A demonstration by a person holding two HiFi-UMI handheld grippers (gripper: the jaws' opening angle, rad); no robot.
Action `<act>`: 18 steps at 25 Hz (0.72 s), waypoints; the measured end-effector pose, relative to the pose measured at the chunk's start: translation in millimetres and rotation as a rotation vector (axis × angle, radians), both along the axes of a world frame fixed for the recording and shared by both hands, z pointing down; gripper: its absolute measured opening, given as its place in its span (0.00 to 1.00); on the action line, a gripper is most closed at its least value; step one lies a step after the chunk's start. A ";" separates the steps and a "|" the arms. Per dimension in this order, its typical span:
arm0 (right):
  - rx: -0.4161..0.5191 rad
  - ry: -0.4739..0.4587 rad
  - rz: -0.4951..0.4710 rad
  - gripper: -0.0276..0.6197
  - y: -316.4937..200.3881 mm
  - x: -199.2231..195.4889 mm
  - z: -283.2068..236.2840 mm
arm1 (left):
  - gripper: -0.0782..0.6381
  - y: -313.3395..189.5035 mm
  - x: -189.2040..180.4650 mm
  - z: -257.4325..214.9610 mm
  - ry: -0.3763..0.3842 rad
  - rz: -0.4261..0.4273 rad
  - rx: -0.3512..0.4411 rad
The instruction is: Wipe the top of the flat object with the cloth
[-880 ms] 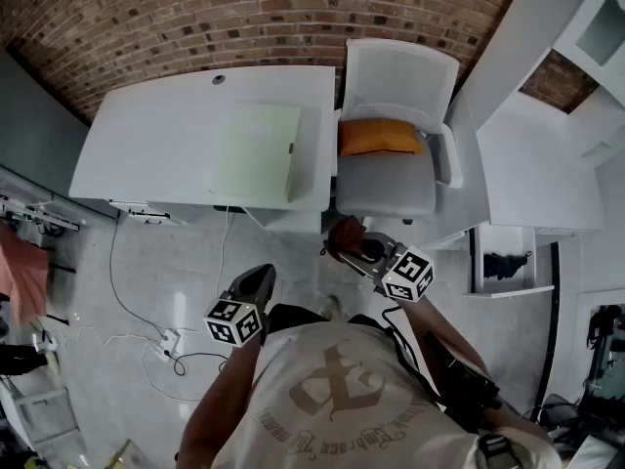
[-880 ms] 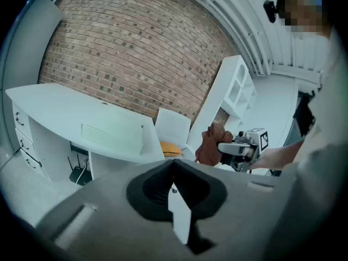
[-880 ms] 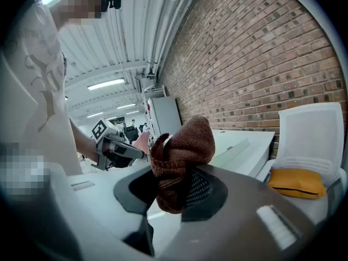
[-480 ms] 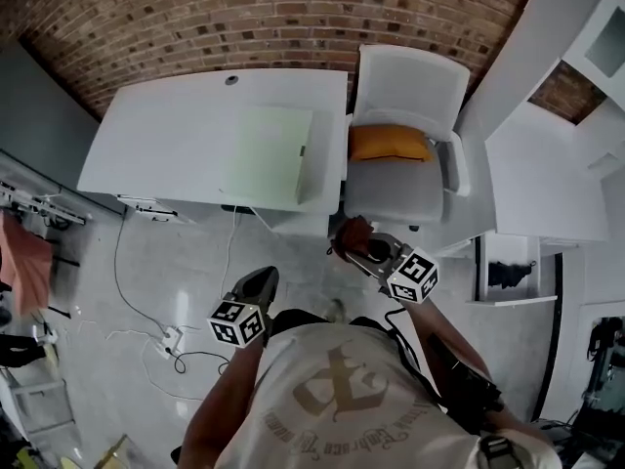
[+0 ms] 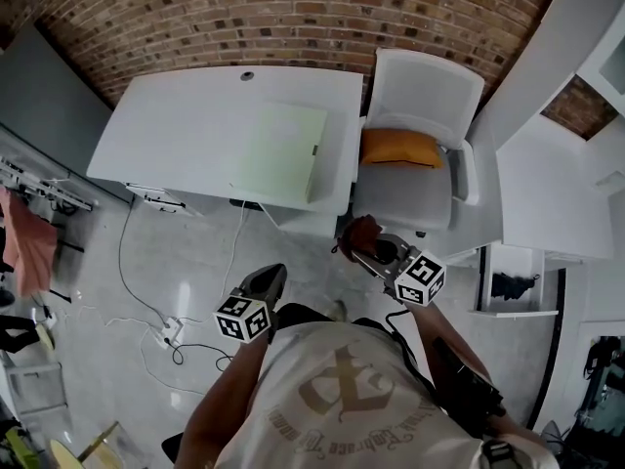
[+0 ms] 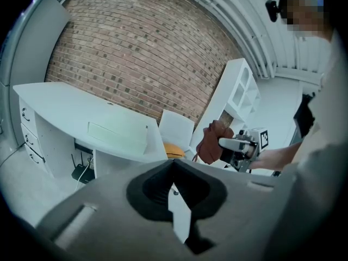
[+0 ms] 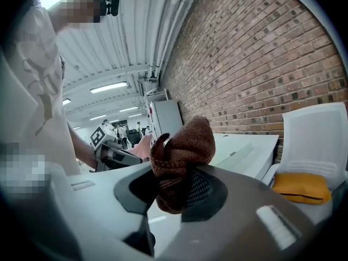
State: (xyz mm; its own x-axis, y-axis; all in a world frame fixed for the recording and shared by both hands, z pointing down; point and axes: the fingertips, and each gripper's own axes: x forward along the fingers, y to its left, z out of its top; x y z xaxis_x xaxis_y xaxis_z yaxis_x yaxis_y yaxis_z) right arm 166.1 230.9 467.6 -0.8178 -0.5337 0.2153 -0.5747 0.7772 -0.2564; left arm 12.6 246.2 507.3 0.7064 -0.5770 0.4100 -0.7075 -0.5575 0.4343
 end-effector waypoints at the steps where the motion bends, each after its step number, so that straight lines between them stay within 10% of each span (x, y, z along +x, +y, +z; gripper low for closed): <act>1: 0.005 0.002 -0.006 0.19 0.2 -0.8 -1.0 | 0.11 -0.8 0.6 -1.0 0.001 0.000 0.002; 18: 0.094 0.015 -0.078 0.18 -10.4 -21.6 -11.6 | 0.11 -15.6 -9.9 -2.7 -0.002 -0.028 0.004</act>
